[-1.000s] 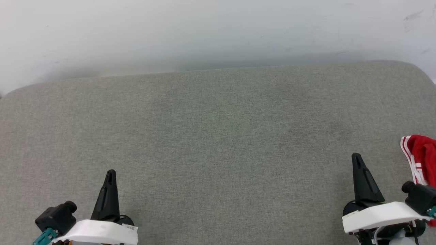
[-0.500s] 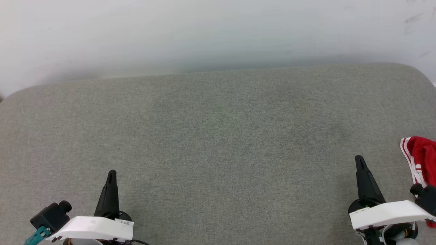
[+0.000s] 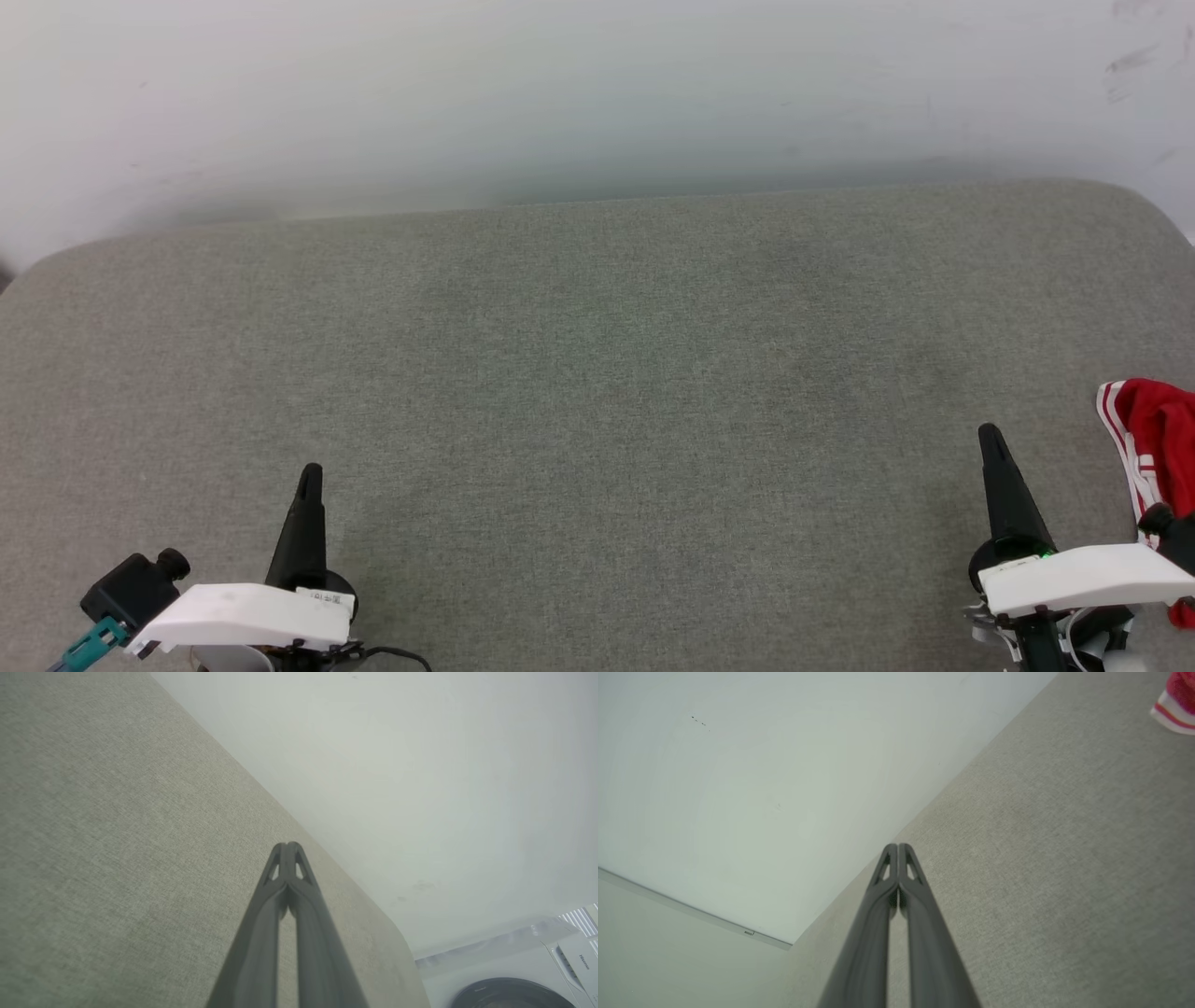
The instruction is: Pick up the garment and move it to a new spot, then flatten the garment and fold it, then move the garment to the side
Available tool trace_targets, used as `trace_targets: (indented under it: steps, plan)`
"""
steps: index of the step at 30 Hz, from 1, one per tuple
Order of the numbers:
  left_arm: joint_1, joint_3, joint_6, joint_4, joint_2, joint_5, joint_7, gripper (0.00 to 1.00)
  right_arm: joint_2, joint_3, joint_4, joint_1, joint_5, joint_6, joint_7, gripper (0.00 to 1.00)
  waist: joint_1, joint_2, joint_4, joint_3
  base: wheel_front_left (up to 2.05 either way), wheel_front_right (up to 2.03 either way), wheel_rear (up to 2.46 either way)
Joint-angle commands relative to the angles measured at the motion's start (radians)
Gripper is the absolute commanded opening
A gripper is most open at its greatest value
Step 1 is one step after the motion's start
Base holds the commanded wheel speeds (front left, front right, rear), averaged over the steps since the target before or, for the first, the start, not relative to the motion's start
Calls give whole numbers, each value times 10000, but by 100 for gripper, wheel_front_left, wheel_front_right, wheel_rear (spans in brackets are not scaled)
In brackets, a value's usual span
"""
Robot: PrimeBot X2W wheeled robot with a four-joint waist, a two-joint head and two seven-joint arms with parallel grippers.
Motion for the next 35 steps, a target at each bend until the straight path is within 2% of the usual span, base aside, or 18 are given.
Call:
trace_targets:
  steps: [1, 35]
  plan:
    - [-283, -7, -11, -33, 91, -307, 81, 0, -91, -34, -77, -241, 330, 0, 63, 0, 0, -1, 3, -10, 0, 0, 0]
    - [-661, 98, -20, 506, 90, -3624, 991, 0, -93, -310, 248, -390, 3797, 0, 929, 0, 0, -1, 65, -230, 0, 0, 0]
